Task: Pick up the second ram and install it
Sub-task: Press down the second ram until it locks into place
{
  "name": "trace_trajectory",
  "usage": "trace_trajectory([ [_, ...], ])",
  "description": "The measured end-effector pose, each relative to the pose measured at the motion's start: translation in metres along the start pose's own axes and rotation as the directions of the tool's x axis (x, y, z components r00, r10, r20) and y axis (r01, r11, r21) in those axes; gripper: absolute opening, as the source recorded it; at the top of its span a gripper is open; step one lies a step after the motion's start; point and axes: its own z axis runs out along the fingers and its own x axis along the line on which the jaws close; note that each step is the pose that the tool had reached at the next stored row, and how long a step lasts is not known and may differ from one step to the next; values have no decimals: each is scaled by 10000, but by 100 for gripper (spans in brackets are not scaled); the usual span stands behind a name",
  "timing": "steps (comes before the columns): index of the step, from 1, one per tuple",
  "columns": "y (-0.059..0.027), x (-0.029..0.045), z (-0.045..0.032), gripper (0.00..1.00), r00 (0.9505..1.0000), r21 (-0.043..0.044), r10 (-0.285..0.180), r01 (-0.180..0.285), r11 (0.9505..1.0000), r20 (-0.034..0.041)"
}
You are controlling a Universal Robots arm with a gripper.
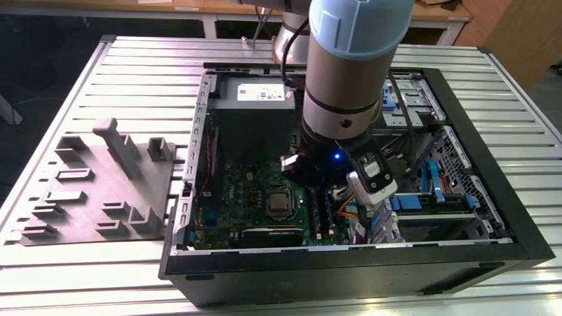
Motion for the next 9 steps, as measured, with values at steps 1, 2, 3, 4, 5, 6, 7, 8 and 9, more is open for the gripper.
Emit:
trace_trajectory([
  [1, -13, -1, 0, 10, 10000, 11, -1, 1, 10000, 0],
  [2, -28, -2, 2, 10, 10000, 21, -2, 2, 10000, 1],
  [3, -41, -2, 3, 10, 10000, 29, -2, 2, 10000, 1],
  [4, -54, -3, 4, 10, 10000, 38, -2, 2, 10000, 1],
  [5, -65, -4, 5, 10, 10000, 51, -3, 3, 10000, 1],
  [6, -75, -5, 7, 10, 10000, 67, -3, 3, 10000, 1],
  [7, -86, -6, 8, 10, 10000, 83, -5, 5, 10000, 2],
  [8, -97, -7, 9, 10, 10000, 97, -5, 5, 10000, 2],
  [9, -109, -8, 10, 10, 10000, 111, -6, 6, 9999, 2],
])
